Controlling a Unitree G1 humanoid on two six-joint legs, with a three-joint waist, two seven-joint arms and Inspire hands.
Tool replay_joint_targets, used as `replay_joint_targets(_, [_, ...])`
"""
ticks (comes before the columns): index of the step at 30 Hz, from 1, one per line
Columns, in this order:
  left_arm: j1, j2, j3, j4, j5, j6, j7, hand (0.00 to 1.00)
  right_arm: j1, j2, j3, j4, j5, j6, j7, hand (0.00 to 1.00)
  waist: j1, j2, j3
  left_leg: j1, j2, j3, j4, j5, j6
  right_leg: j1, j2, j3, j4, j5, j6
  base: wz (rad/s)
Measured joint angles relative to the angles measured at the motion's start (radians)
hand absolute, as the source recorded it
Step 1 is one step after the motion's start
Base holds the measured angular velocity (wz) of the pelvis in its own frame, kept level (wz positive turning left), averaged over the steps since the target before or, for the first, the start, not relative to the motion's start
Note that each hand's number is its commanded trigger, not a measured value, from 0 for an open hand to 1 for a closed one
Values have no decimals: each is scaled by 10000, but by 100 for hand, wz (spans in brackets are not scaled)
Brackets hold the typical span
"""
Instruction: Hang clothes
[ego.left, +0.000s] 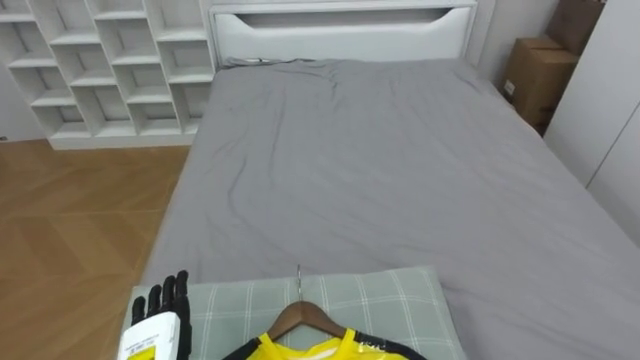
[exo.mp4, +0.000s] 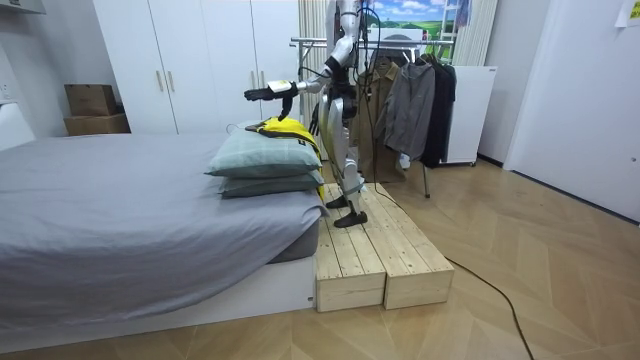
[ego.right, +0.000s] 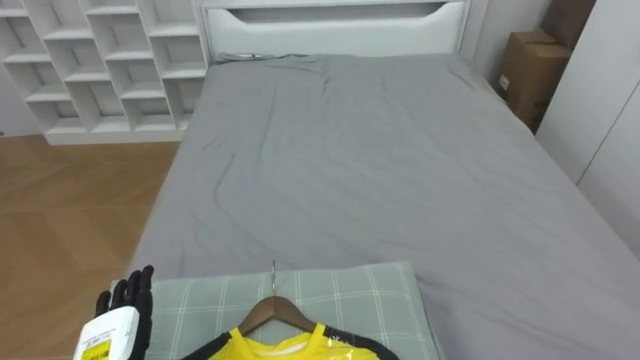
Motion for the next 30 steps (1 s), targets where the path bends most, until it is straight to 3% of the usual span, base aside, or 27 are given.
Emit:
replay_joint_targets(8, [-12, 19, -11, 249, -72, 156, -368, 0, 75, -48, -19, 40, -47, 34, -8, 0, -225, 1, 3, -39, 5, 1, -31, -3, -2, -64, 9, 0, 15, 0, 0, 0])
replay_joint_targets(19, [-14, 1, -8, 250, 564, 172, -651, 0, 367, -168, -28, 62, -107, 238, 2, 0, -235, 47, -26, -3, 12, 221, -113, -1, 1, -148, 10, 256, 34, 1, 0, -6])
replay_joint_targets(30, [-7, -64, -254, 531, 712, 467, -882, 0, 337, -178, -113, 41, -1662, 634, -113, 0, -437, 16, -14, 18, 26, 362, -115, -1, 1, -184, 17, 432, 44, 1, -1, -3])
